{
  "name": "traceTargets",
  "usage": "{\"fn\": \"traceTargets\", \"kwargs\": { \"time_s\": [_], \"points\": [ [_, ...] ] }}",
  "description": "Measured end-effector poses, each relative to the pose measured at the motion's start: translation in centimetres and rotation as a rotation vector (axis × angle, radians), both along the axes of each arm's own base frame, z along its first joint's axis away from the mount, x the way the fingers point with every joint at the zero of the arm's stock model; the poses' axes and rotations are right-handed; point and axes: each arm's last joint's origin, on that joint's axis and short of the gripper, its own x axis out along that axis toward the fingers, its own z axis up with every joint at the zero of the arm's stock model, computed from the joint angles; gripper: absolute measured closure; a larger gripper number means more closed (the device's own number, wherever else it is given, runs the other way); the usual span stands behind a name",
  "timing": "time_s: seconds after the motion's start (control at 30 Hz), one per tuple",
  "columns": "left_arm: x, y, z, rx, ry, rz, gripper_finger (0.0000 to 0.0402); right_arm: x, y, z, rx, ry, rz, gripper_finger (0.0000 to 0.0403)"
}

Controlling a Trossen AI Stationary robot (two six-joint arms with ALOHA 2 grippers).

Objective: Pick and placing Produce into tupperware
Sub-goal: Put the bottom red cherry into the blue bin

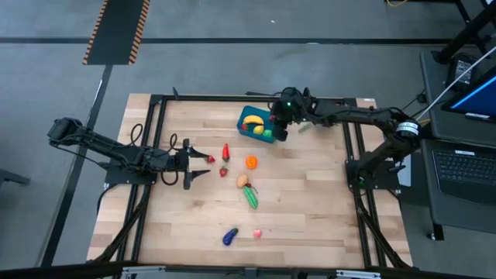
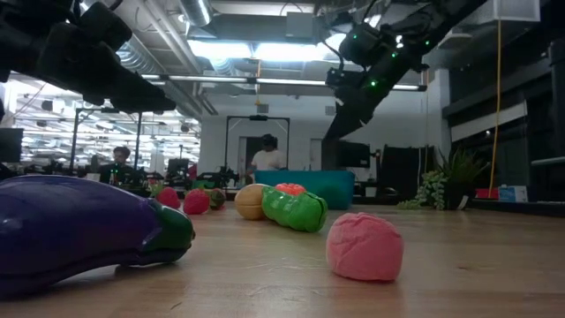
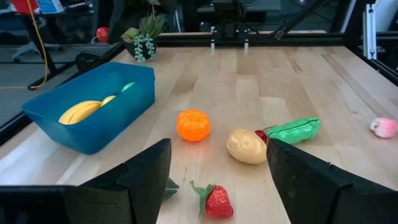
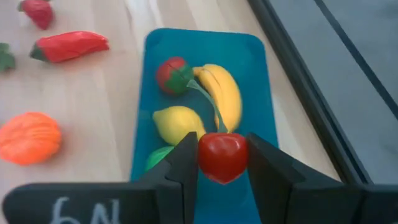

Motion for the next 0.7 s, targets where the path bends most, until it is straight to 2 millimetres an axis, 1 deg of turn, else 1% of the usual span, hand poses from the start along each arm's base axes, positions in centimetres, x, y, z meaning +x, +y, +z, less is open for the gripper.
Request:
{"fn": "traceTargets", "kwargs": {
  "time_s": [0.3, 0.53, 0.7],
  "points": [
    [0.0, 0.0, 0.0, 0.0, 0.0, 0.001, 0.0143, -0.8, -2.7, -2.0, 0.108, 0.02, -0.012, 0.029],
    [0.0, 0.0, 0.0, 0.001, 0.0, 0.001, 0.0143, -0.8, -3.6, -3.9, 0.186, 0.068, -0.015, 0.029],
    [0.0, 0.0, 0.0, 0.001, 0.0, 0.002, 0.0143, 0.1, -4.3, -3.4, 0.212, 0.127, -0.007, 0.029]
  ]
}}
